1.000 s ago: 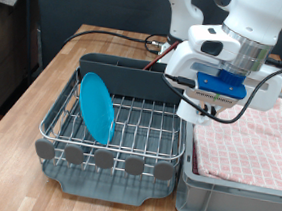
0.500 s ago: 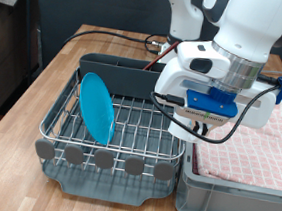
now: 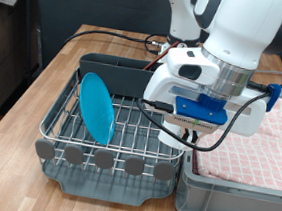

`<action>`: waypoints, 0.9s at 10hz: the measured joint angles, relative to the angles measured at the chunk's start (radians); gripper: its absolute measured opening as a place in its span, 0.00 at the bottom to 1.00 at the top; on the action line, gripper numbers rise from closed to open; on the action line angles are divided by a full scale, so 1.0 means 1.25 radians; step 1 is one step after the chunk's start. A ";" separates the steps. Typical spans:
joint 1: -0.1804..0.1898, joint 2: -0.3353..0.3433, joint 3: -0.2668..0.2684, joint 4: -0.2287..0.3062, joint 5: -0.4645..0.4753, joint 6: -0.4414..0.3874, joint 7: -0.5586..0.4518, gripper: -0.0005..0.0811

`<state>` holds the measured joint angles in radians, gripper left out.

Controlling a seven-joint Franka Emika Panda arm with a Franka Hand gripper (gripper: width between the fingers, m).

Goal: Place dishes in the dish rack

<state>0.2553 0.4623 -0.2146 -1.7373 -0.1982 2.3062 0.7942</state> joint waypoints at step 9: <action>-0.023 0.050 0.005 0.032 0.026 0.086 -0.026 0.10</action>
<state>0.2259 0.5248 -0.2084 -1.6975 -0.1659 2.4142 0.7622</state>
